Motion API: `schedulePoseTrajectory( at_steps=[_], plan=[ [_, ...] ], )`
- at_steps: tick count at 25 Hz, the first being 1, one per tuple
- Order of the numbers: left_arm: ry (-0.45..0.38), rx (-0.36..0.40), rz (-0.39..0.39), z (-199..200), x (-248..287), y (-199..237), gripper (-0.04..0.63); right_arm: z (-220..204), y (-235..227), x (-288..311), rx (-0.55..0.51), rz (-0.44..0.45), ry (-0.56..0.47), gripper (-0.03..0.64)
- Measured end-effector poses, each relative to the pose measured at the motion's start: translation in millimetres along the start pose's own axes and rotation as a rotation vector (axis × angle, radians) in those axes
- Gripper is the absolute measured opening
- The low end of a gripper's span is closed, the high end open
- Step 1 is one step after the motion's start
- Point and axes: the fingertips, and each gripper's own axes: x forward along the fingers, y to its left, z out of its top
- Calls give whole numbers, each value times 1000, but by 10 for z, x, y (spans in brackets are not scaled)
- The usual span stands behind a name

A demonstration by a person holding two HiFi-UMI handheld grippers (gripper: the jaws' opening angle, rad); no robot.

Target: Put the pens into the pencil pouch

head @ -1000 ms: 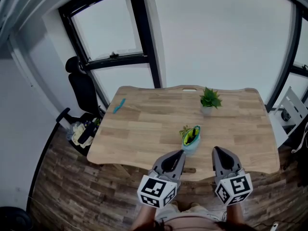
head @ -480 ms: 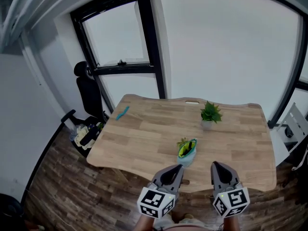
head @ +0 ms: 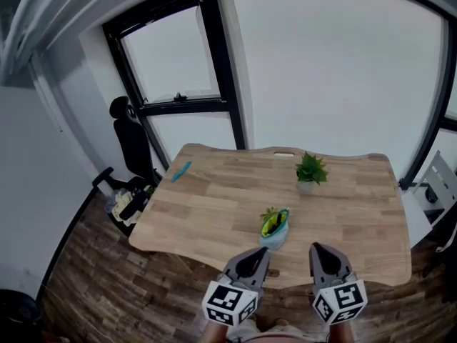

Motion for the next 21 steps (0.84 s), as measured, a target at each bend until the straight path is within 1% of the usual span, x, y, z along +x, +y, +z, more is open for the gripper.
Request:
schedulePoseTrajectory(
  at_steps=[7,14,21],
  plan=[
    [10,-6,-12,-29,37,36,2,-16,9,-9,29,-15,-3,-2],
    [18,-17,-43,-70,76,33,2,-41,-12,-49,49,-54,0,-2],
    [26,-20,-55,-113,64,95,2,-74,-3,-39,66,-79,2,-2]
  ],
)
